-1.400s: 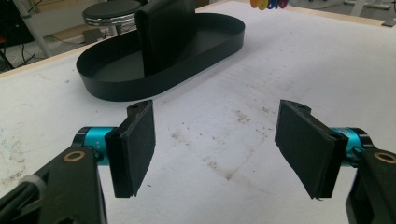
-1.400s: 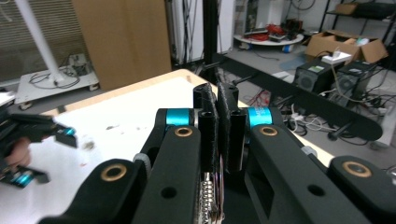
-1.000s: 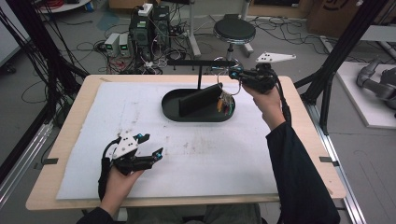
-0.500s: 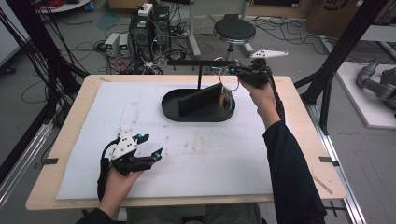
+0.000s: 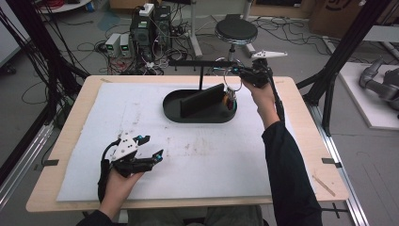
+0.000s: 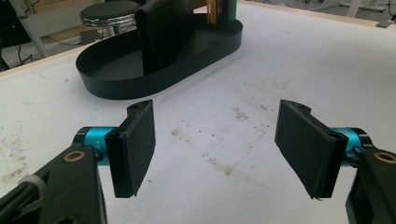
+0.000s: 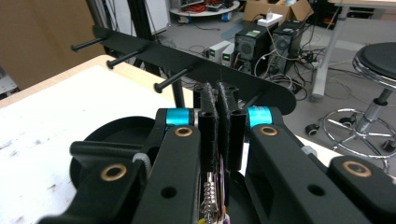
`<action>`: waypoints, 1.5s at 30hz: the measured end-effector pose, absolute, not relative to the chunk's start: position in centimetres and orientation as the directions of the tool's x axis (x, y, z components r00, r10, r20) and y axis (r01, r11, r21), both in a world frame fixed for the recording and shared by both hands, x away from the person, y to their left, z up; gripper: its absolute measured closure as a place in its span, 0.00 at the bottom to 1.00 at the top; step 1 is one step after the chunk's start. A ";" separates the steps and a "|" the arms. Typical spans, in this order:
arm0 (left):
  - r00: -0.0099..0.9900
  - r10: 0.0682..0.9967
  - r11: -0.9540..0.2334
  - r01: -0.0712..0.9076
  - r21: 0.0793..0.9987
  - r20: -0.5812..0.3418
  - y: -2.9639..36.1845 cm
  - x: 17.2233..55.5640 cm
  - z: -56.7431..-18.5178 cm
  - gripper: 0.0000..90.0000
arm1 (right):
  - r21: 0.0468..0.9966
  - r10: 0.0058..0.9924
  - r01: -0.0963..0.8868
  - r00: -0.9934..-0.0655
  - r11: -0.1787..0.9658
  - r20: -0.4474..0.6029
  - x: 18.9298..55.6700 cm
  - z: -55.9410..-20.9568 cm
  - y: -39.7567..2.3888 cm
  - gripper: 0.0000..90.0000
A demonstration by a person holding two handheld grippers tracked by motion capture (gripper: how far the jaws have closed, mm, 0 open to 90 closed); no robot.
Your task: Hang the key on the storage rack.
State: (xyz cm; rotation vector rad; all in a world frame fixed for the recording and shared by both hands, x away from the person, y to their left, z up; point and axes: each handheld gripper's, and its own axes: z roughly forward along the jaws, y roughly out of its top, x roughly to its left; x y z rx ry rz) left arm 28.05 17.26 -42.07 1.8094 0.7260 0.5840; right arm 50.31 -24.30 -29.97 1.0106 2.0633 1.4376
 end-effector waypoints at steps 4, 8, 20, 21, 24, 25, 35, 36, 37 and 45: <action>0.696 0.717 -0.260 0.203 0.944 0.048 17.2 28.0 -42.1 0.32 | 0.927 0.769 0.326 -0.636 0.187 0.068 50.7 -30.2 -24.4 0.98; 0.696 0.717 -0.265 0.208 0.942 0.048 17.3 27.9 -42.2 0.32 | 0.924 0.775 0.338 -0.627 0.178 0.080 51.1 -30.5 -24.6 0.98; 0.687 0.724 -0.267 0.210 0.941 0.052 17.5 27.7 -42.3 0.32 | 0.917 0.785 0.360 -0.613 0.173 0.093 51.5 -30.9 -25.0 0.97; 0.687 0.725 -0.267 0.210 0.941 0.052 17.5 27.7 -42.3 0.32 | 0.917 0.784 0.356 -0.615 0.179 0.086 51.6 -31.0 -24.9 0.97; 0.688 0.724 -0.265 0.209 0.941 0.050 17.4 27.7 -42.3 0.32 | 0.914 0.788 0.360 -0.611 0.188 0.079 51.6 -31.1 -24.7 0.96; 0.689 0.723 -0.266 0.208 0.941 0.052 17.5 27.7 -42.3 0.32 | 0.914 0.789 0.361 -0.609 0.184 0.081 51.6 -31.2 -24.8 0.95; 0.686 0.725 -0.260 0.204 0.944 0.052 17.7 27.7 -42.1 0.32 | 0.916 0.826 0.346 -0.562 0.202 0.031 51.1 -31.1 -25.3 0.83; 0.686 0.726 -0.260 0.204 0.944 0.052 17.7 27.7 -42.1 0.32 | 0.914 0.828 0.344 -0.560 0.217 0.015 50.9 -31.0 -25.3 0.80; 0.686 0.726 -0.260 0.204 0.944 0.052 17.7 27.8 -42.1 0.32 | 0.909 0.831 0.347 -0.557 0.230 0.002 50.7 -30.9 -25.3 0.75; 0.684 0.727 -0.267 0.201 0.943 0.060 17.8 28.0 -42.0 0.32 | 0.918 0.808 0.299 -0.588 0.260 -0.037 47.4 -28.9 -26.0 0.51</action>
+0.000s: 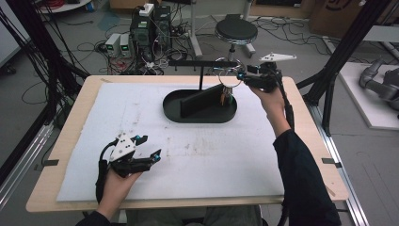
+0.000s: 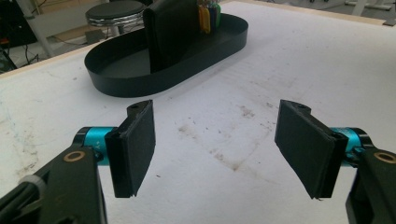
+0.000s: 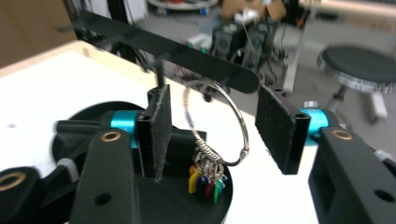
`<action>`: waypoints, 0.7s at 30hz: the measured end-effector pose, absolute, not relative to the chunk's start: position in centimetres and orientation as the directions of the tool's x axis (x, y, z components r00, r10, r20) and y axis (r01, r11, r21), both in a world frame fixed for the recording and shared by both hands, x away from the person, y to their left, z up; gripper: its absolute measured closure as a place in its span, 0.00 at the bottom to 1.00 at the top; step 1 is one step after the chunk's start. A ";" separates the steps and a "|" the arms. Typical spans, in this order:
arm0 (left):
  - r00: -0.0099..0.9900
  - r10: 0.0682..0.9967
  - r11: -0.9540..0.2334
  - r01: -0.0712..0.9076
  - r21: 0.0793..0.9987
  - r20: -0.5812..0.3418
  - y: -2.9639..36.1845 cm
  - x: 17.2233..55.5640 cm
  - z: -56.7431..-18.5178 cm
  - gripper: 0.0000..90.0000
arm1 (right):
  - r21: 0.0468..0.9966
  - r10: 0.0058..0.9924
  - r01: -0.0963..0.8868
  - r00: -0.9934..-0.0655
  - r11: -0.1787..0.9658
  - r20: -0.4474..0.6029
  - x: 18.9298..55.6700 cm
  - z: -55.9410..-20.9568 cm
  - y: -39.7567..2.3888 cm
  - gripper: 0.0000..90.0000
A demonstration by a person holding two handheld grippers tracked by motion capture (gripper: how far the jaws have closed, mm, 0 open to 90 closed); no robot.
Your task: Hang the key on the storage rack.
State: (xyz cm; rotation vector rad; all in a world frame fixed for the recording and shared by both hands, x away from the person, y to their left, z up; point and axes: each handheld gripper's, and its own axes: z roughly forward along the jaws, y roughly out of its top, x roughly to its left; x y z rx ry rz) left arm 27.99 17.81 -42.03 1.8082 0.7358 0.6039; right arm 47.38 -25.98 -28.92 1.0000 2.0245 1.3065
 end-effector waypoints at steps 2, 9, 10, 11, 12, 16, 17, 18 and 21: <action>0.685 0.727 -0.262 0.197 0.945 0.059 17.8 28.1 -42.0 0.32 | 0.930 0.800 0.270 -0.599 0.250 -0.041 45.9 -28.6 -26.4 0.49; 0.688 0.722 -0.264 0.177 0.948 0.072 17.8 28.3 -41.5 0.32 | 0.941 0.778 0.249 -0.628 0.230 -0.024 41.0 -28.9 -28.7 0.43; 0.690 0.720 -0.267 0.172 0.948 0.077 17.8 28.4 -41.4 0.32 | 0.944 0.775 0.241 -0.631 0.226 -0.024 40.4 -29.1 -28.9 0.44; 0.689 0.720 -0.266 0.172 0.948 0.077 17.8 28.4 -41.4 0.32 | 0.948 0.774 0.229 -0.633 0.219 -0.026 39.7 -29.3 -29.3 0.43; 0.686 0.722 -0.271 0.169 0.948 0.084 17.7 28.5 -41.3 0.32 | 0.948 0.770 0.226 -0.637 0.223 -0.029 39.0 -29.5 -29.6 0.43; 0.681 0.726 -0.275 0.169 0.947 0.090 17.7 28.8 -41.2 0.32 | 0.953 0.766 0.219 -0.643 0.207 -0.018 36.5 -30.9 -30.9 0.40; 0.679 0.729 -0.273 0.170 0.947 0.088 17.7 28.9 -41.2 0.32 | 0.954 0.766 0.220 -0.643 0.203 -0.014 36.1 -31.2 -31.1 0.39; 0.675 0.733 -0.269 0.172 0.948 0.085 17.7 29.0 -41.1 0.31 | 0.955 0.765 0.219 -0.644 0.198 -0.011 35.6 -31.6 -31.5 0.38; 0.669 0.739 -0.263 0.172 0.949 0.083 17.8 29.1 -41.0 0.31 | 0.958 0.770 0.219 -0.638 0.183 -0.001 34.3 -33.0 -32.2 0.34</action>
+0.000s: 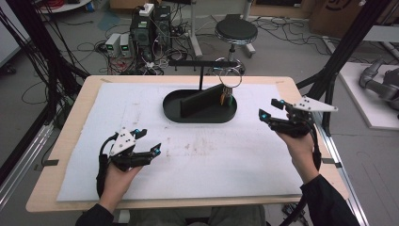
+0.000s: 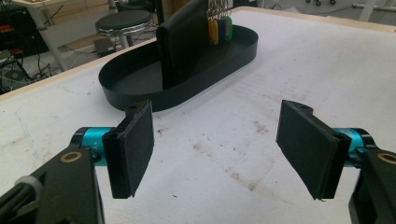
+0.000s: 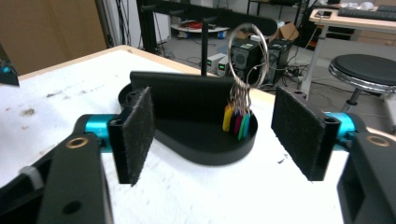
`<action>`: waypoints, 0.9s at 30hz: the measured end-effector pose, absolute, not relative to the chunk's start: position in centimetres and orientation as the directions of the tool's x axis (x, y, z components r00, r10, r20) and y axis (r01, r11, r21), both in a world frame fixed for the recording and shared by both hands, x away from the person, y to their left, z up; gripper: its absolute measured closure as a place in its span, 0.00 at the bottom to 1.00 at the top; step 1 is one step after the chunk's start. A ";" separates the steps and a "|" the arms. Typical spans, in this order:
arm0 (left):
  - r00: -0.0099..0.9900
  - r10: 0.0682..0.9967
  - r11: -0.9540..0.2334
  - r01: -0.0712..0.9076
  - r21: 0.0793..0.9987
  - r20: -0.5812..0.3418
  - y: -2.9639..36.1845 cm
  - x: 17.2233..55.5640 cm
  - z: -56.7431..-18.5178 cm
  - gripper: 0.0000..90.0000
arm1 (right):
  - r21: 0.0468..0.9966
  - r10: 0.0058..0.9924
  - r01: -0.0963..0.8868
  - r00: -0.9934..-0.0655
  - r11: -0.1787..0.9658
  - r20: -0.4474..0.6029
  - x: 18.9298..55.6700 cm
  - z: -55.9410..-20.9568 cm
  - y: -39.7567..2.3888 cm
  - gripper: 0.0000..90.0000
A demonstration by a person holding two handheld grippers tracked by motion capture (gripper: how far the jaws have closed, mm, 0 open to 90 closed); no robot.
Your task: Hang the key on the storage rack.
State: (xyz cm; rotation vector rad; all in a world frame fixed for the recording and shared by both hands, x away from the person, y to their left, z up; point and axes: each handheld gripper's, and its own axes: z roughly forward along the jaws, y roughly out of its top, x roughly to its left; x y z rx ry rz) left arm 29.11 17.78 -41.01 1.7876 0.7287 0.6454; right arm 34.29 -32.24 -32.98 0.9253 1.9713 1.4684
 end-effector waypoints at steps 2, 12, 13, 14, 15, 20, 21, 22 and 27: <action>0.664 0.743 -0.260 0.169 0.951 0.085 17.9 29.1 -40.9 0.31 | 0.960 0.773 0.212 -0.635 0.182 -0.007 33.5 -34.0 -32.6 0.34; 0.615 0.784 -0.236 0.163 0.958 0.089 19.5 29.0 -40.5 0.28 | 0.962 0.798 0.230 -0.603 0.144 0.025 31.4 -38.6 -34.5 0.31; 0.610 0.788 -0.234 0.164 0.958 0.088 19.6 28.9 -40.5 0.28 | 0.961 0.802 0.240 -0.597 0.136 0.036 31.4 -38.8 -34.7 0.30; 0.608 0.789 -0.234 0.163 0.958 0.090 19.8 28.9 -40.5 0.28 | 0.961 0.806 0.240 -0.591 0.136 0.034 31.5 -38.9 -34.9 0.30; 0.605 0.791 -0.235 0.163 0.958 0.091 19.9 28.9 -40.5 0.28 | 0.961 0.811 0.242 -0.584 0.133 0.035 31.5 -39.1 -35.1 0.30; 0.594 0.798 -0.237 0.165 0.957 0.095 20.3 28.7 -40.7 0.28 | 0.949 0.837 0.282 -0.546 0.143 0.036 32.1 -39.9 -36.1 0.29; 0.592 0.800 -0.236 0.168 0.957 0.094 20.4 28.7 -40.8 0.28 | 0.947 0.840 0.287 -0.541 0.141 0.039 32.2 -39.9 -36.2 0.28; 0.590 0.802 -0.238 0.170 0.956 0.095 20.4 28.7 -40.9 0.28 | 0.945 0.844 0.293 -0.535 0.142 0.040 32.3 -40.0 -36.3 0.28; 0.585 0.805 -0.247 0.179 0.952 0.099 20.7 28.7 -41.1 0.28 | 0.938 0.858 0.313 -0.513 0.149 0.035 32.7 -40.3 -36.4 0.29</action>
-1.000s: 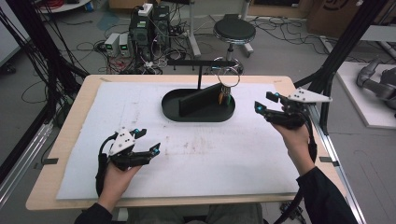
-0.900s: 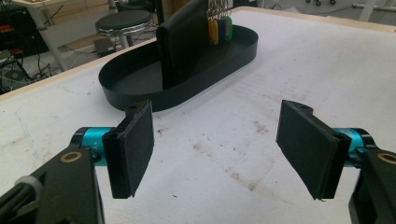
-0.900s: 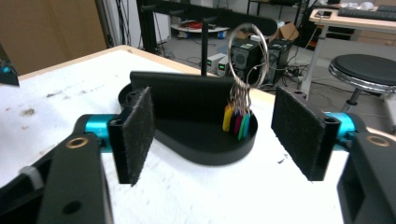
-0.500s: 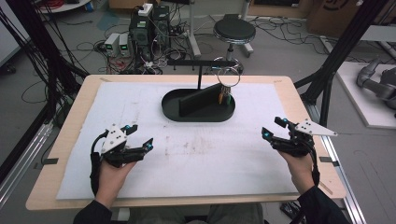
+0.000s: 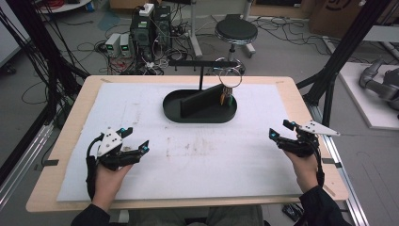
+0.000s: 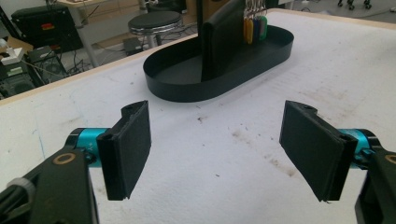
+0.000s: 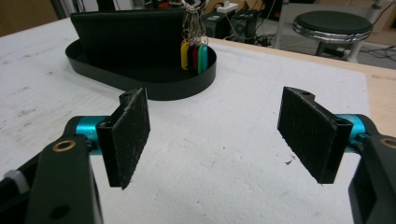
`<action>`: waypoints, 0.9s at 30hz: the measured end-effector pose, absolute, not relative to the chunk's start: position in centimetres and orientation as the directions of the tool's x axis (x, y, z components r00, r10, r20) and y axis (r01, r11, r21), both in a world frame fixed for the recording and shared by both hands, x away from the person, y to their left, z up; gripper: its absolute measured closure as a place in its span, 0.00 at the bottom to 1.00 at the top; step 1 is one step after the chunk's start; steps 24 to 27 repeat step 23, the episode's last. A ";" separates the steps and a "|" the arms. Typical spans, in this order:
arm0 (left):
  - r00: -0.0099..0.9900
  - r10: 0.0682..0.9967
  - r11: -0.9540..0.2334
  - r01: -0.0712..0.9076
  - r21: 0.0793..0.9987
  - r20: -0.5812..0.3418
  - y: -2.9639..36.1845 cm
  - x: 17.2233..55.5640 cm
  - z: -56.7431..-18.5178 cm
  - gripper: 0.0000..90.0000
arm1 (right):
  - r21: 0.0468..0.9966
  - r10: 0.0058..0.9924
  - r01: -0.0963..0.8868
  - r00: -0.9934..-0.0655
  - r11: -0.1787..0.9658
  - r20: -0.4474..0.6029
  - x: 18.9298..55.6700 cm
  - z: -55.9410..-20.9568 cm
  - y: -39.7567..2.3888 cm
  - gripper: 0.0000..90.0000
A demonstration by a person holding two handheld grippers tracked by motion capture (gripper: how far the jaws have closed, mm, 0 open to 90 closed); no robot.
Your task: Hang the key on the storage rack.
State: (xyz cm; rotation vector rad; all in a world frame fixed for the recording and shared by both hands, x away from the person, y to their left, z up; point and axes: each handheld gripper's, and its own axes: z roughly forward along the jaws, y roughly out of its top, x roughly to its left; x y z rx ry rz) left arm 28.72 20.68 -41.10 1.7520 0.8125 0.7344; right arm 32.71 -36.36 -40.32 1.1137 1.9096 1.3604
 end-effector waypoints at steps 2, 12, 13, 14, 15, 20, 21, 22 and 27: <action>0.585 0.805 -0.250 0.176 0.952 0.103 20.7 28.7 -41.2 0.28 | 0.942 0.864 0.304 -0.502 0.141 0.033 32.6 -40.5 -36.4 0.29; 0.585 0.804 -0.257 0.182 0.949 0.106 20.8 29.0 -41.3 0.27 | 0.937 0.866 0.317 -0.498 0.145 0.035 32.5 -40.7 -36.5 0.29; 0.585 0.804 -0.257 0.182 0.949 0.106 20.8 29.0 -41.3 0.27 | 0.937 0.866 0.319 -0.499 0.145 0.036 32.6 -40.7 -36.6 0.29; 0.586 0.803 -0.258 0.181 0.949 0.107 20.8 29.1 -41.2 0.27 | 0.936 0.867 0.321 -0.496 0.143 0.038 32.5 -40.7 -36.6 0.29; 0.586 0.804 -0.257 0.181 0.949 0.105 20.8 29.1 -41.2 0.27 | 0.936 0.867 0.321 -0.497 0.144 0.037 32.5 -40.7 -36.7 0.29; 0.589 0.801 -0.261 0.192 0.946 0.102 20.7 29.3 -41.4 0.27 | 0.936 0.864 0.322 -0.501 0.144 0.039 32.5 -40.8 -36.8 0.28; 0.590 0.802 -0.259 0.194 0.946 0.099 20.6 29.4 -41.5 0.27 | 0.934 0.864 0.326 -0.502 0.143 0.043 32.5 -40.9 -36.8 0.28; 0.590 0.801 -0.264 0.197 0.944 0.101 20.7 29.5 -41.5 0.27 | 0.933 0.864 0.329 -0.501 0.148 0.040 32.6 -40.9 -36.8 0.27; 0.586 0.804 -0.262 0.202 0.944 0.098 20.7 29.5 -41.5 0.27 | 0.931 0.865 0.333 -0.500 0.149 0.040 32.6 -41.0 -36.8 0.27</action>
